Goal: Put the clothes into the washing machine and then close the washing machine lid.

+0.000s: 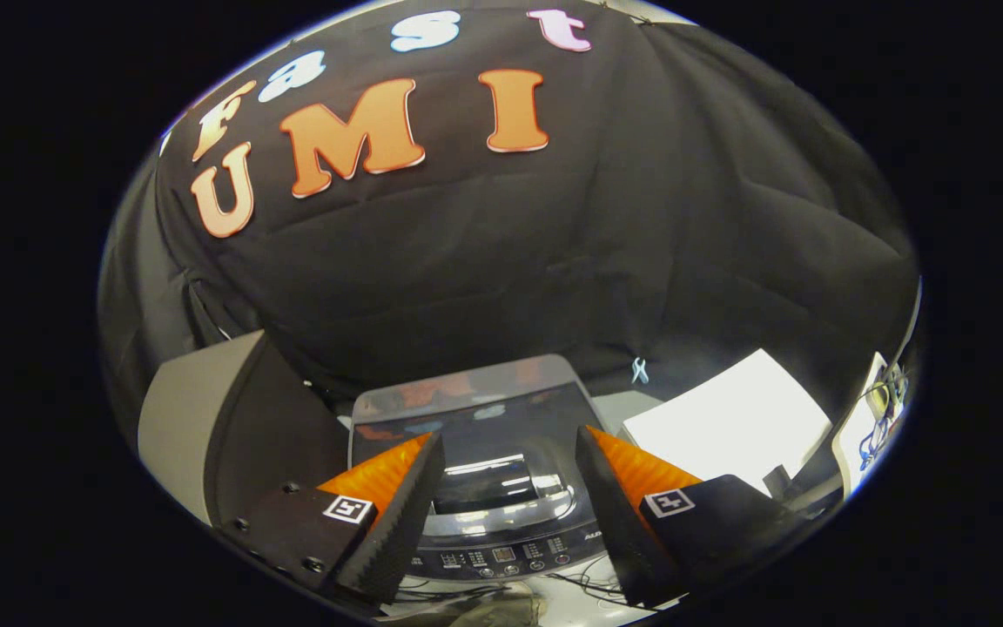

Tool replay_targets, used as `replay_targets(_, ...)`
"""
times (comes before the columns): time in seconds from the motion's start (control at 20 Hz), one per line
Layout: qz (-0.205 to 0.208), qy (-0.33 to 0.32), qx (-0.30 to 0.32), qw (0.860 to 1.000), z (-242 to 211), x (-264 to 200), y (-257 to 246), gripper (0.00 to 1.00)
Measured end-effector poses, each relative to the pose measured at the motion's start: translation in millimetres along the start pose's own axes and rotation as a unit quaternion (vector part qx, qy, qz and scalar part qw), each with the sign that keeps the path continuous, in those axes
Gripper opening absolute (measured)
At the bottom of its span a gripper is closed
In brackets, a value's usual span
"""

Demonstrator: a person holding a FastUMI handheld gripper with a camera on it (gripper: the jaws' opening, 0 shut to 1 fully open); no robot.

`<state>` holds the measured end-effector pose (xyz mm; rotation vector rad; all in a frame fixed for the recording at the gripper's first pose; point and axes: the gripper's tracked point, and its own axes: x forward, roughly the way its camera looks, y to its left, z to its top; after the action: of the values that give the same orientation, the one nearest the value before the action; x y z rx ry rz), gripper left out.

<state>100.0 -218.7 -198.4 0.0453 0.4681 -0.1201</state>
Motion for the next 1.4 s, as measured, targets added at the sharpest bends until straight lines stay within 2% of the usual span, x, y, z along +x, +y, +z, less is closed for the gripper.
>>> replay_targets(0.35,0.008,-0.098,0.008,0.995,100,-64,-4,0.97)
replay_targets(0.8,0.003,-0.225,-0.017,0.974,209,-163,-6,0.97)
replay_targets(1.1,-0.004,-0.286,-0.036,0.958,244,-215,3,0.97)
replay_targets(1.4,-0.010,-0.282,-0.038,0.959,235,-215,13,0.97)
